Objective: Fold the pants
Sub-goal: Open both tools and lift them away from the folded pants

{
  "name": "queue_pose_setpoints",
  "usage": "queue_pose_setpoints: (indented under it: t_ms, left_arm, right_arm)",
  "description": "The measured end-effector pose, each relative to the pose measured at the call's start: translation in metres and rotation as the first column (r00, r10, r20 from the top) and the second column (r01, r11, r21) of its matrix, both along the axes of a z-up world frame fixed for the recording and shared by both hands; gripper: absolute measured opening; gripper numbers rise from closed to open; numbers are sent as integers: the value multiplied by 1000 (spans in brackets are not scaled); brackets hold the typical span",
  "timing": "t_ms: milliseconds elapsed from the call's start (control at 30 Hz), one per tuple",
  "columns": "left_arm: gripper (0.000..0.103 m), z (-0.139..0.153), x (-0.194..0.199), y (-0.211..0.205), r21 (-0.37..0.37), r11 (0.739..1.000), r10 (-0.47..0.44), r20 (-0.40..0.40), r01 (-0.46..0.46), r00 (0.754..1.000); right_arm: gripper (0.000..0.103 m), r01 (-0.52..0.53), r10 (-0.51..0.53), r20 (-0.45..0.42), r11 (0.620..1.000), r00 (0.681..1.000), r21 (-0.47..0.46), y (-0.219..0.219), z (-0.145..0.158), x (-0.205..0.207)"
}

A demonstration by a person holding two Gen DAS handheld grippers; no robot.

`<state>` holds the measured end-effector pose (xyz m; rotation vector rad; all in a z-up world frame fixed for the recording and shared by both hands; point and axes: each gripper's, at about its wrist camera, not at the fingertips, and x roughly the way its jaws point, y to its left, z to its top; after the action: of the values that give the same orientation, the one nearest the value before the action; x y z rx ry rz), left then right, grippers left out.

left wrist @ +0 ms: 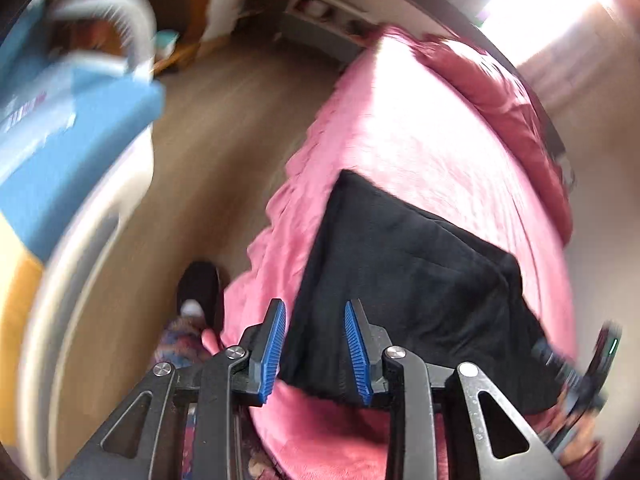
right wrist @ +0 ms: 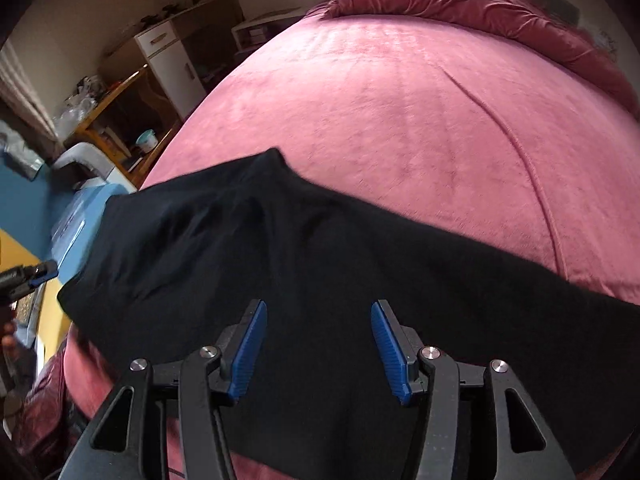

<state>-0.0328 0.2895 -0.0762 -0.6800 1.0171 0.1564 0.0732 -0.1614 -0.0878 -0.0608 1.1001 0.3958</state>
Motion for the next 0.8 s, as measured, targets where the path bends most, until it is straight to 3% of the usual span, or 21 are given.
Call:
queue_pose_setpoints:
  t_ms: [133,267,333,433,600,700,800]
  left_arm:
    - [32,-16,-10,3,-97,995,29,-19,-31,999]
    - [31,-22,-6,-12,-77,997,-21,-52,17,998]
    - [30,-26,-5,-22,-54,997,-52,-67,48,996]
    - [9,-28,0,-34,15,995,-94,-89,96,992]
    - [5,21,-5,-46,162,978,-144,74,131,987]
    - [5,14,1,-47,226,961,-164,1,160,986]
    - [5,-28,3,-46,236,954,-156,-145,187,977]
  right_arm:
    - [55,-38,37,-52,999,998,-21,10,-25,-29]
    - [55,-17,17,-88,1000,996,-4,10,-46,-35]
    - [56,-4,5,-89,1000,996,7,9,-49,-37]
    - [56,9,-8,-93,1000,996,14,8,-46,-42]
    - [56,38,-34,-101,999,994,30,3,-48,-46]
    - [57,59,-52,-125,997,991,58,-12,-53,-48]
    - [61,50,-41,-119,996,992,70,-12,-56,-52]
